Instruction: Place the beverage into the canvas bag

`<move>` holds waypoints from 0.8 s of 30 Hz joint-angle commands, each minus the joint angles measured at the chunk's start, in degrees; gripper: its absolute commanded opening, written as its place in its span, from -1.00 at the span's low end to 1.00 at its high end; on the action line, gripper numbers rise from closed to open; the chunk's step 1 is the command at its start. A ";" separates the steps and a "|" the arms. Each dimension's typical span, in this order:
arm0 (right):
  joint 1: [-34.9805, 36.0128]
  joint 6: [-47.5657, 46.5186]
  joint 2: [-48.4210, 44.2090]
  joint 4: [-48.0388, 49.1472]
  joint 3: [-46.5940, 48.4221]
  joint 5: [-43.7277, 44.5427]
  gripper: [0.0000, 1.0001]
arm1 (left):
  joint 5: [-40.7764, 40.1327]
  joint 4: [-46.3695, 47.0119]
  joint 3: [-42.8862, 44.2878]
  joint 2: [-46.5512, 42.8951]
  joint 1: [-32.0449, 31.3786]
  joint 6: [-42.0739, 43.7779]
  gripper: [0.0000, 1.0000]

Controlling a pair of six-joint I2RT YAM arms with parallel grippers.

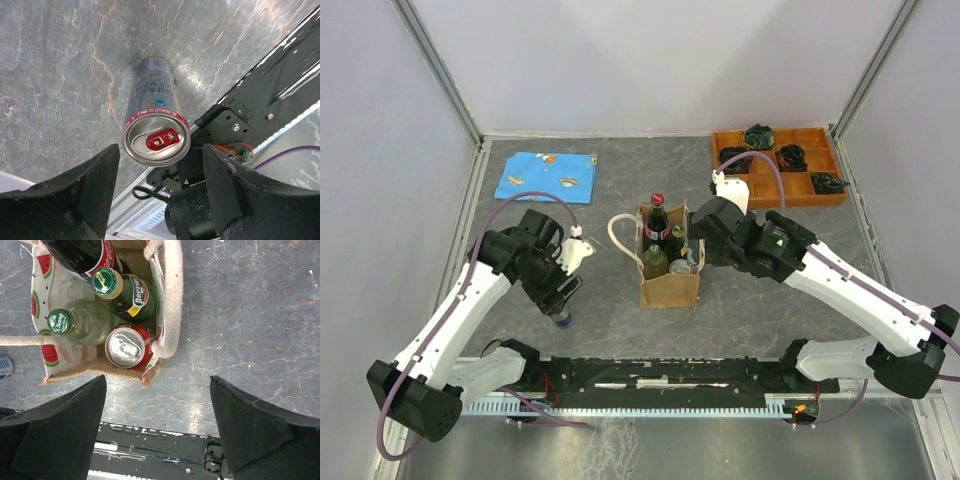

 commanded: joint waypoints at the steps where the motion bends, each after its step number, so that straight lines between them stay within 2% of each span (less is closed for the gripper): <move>1: 0.07 1.11 -1.57 -0.14 -0.09 1.44 0.83 | -3.26 2.48 -3.30 -1.47 0.25 4.19 0.49; 10: 0.06 1.43 -2.19 -0.32 -0.75 1.72 0.84 | -3.63 6.22 -7.26 -2.00 0.13 3.85 0.49; 18: 0.07 1.69 -2.34 0.07 -1.49 1.47 0.84 | -2.70 9.29 -7.41 -0.80 0.21 2.43 0.48; 24: 0.03 2.31 -3.22 0.30 -2.63 1.56 0.84 | -2.12 10.72 -9.01 -0.01 0.18 2.10 0.26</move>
